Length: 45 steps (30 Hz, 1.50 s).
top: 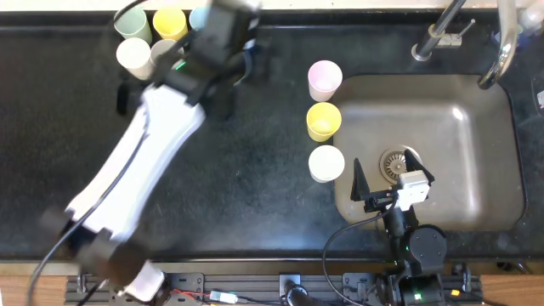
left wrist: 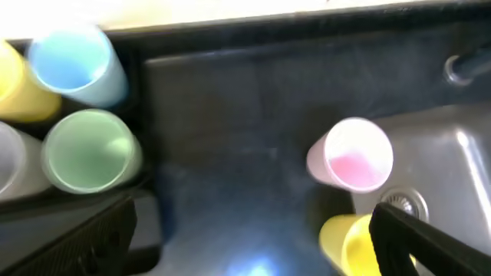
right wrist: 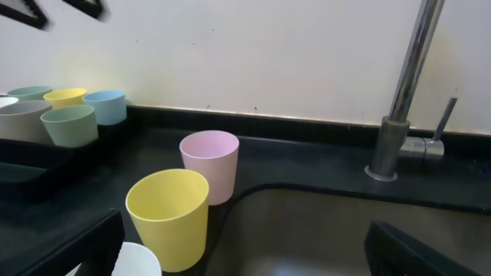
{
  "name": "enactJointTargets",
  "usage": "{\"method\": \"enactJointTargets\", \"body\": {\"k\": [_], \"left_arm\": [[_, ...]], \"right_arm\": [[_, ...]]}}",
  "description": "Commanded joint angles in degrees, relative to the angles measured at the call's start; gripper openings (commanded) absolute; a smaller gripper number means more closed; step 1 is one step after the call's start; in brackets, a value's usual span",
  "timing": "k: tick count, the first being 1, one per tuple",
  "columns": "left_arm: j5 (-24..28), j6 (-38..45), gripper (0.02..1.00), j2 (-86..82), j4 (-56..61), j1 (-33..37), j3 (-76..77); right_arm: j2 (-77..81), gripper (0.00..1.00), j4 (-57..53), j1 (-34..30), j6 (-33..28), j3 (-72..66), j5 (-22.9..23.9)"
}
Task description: Store Cups
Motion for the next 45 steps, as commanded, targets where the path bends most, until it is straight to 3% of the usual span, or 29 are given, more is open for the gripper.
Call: {"method": "enactJointTargets", "body": {"k": [1,7,17,29,39,45], "left_arm": [[-2.64,-8.59,0.998,10.12,-6.05,-3.15,13.05],[-1.79,-10.82,0.998,17.25,-7.39,-6.75,17.97],[-7.98,-18.29,0.998,25.83,-3.89,-9.27,18.01],[-11.76,-19.28,0.86,30.29,0.15,-9.09,18.01],[-10.4,-19.26,0.56,31.15,0.63,-9.11,17.99],[-10.27,-19.21,0.237,31.15,1.11,-9.38,17.99]], "right_arm": [[-0.28,0.996,0.31,-0.33,-0.02,-0.76,0.28],[-0.28,0.996,0.31,-0.33,0.0,-0.76,0.28],[-0.28,0.998,0.31,-0.33,0.0,-0.76,0.28],[-0.28,0.998,0.31,-0.33,-0.02,-0.76,0.28],[-0.28,0.996,0.31,-0.33,-0.02,-0.76,0.28],[-0.28,0.998,0.31,-0.33,0.0,-0.76,0.28]]}}
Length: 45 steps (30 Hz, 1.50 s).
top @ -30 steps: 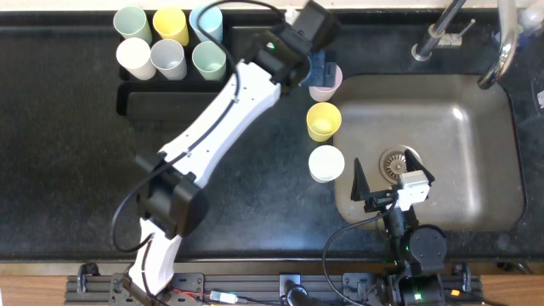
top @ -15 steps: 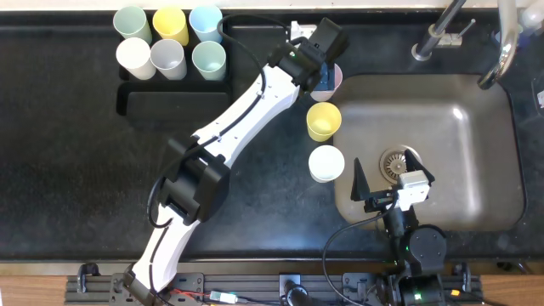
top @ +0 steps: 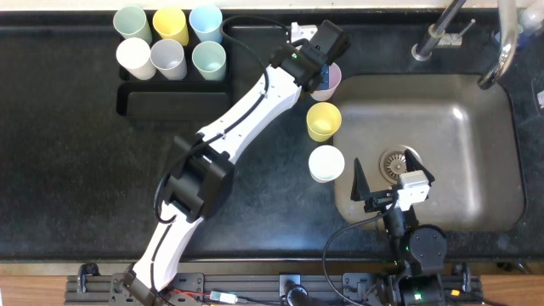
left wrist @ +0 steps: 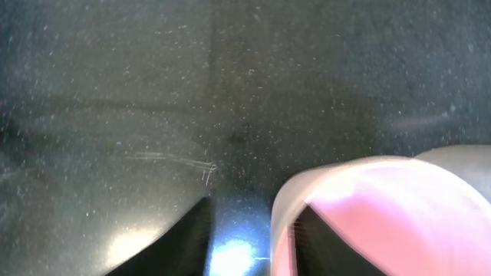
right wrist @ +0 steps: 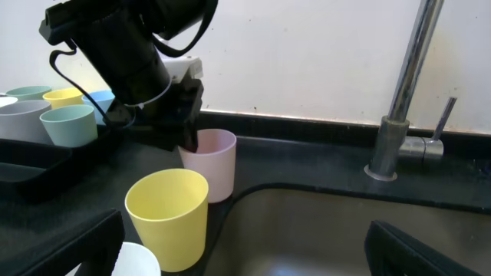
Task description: Store Cups
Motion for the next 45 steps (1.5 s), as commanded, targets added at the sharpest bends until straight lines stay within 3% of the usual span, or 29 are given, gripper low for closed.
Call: {"method": "enactJointTargets", "body": {"k": [1,8,13,22,28,34,45], "left_arm": [[-0.09,-0.2,0.196,0.44,0.17,-0.22,1.29],[-0.04,0.04,0.036,0.44,0.02,-0.22,1.29],[2.34,1.77,0.031,-0.42,-1.07,0.07,1.31],[0.0,6.21,0.031,-12.72,-10.75,3.39,1.22],[-3.87,7.52,0.031,-25.59,-18.67,10.34,-0.79],[-3.89,11.76,0.031,-37.92,-18.86,21.79,-11.23],[12.52,24.15,0.034,-50.58,-6.99,44.02,-36.17]], "right_arm": [[-0.28,0.998,0.31,-0.33,0.0,-0.74,0.24],[-0.28,0.998,0.31,-0.33,0.0,-0.74,0.24],[-0.28,0.998,0.31,-0.33,0.0,-0.74,0.24],[-0.28,0.998,0.31,-0.33,0.0,-0.74,0.24],[-0.28,0.996,0.31,-0.33,0.0,-0.74,0.24],[-0.28,0.998,0.31,-0.33,0.0,-0.74,0.24],[-0.28,0.998,0.31,-0.33,-0.02,-0.74,0.24]]}}
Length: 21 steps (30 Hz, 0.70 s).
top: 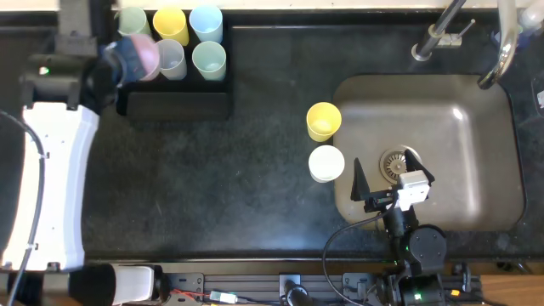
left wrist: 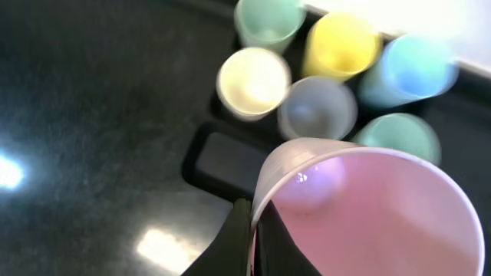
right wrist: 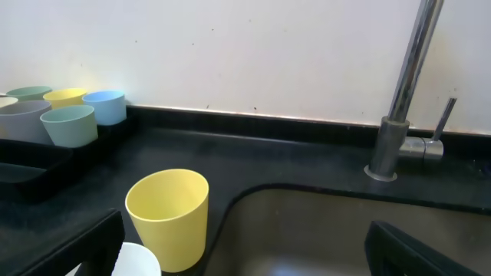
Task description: Store Cups
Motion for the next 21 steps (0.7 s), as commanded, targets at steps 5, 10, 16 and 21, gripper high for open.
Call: {"method": "enactJointTargets", "body": {"k": [5,10,16,21], "left_arm": [[9.35,7.56,0.034,-6.47,8.83,9.4,-16.06],[8.83,9.27,0.034,-5.2,12.81,9.92,-19.12],[7.96,9.88,0.034,-1.77,15.26,9.97,-19.26],[6.64,9.86,0.034,1.46,17.57,10.21,-19.28]], "right_arm": [[-0.28,0.998,0.35,-0.33,-0.02,-0.76,0.24],[-0.28,0.996,0.35,-0.33,-0.02,-0.76,0.24],[-0.28,0.998,0.35,-0.33,-0.02,-0.76,0.24],[-0.28,0.998,0.35,-0.33,-0.02,-0.76,0.24]]}}
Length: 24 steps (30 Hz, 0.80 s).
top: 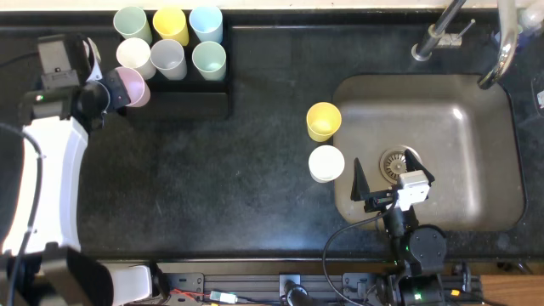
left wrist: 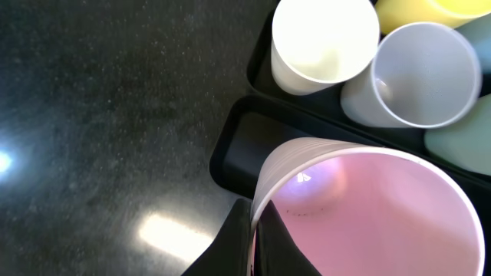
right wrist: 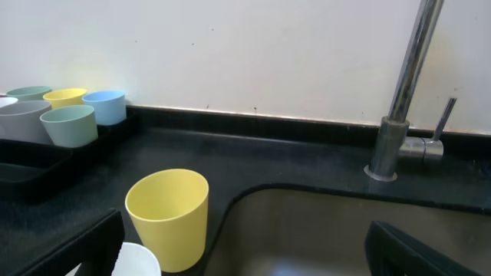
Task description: Store Cups
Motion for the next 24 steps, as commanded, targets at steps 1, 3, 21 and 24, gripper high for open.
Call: {"method": "enactJointTargets", "body": {"k": [1,3,21,24], "left_arm": [[-1.11,1.09,0.034,3.02,2.4,0.57,-0.37],[-1.11,1.05,0.034,4.07,3.28,0.9,-0.37],[0.96,1.31,0.036,12.13,7.69,3.65,-0.42],[1.07,1.31,0.034,13.29,7.82,3.65,-0.42]], "right_arm": [[-0.28,0.996,0.31,-0.33,-0.02,-0.74,0.22],[-0.28,0.998,0.31,-0.33,0.0,-0.74,0.22],[-0.28,0.996,0.31,-0.33,-0.02,-0.74,0.22],[-0.28,0.998,0.31,-0.33,0.0,-0.74,0.22]]}}
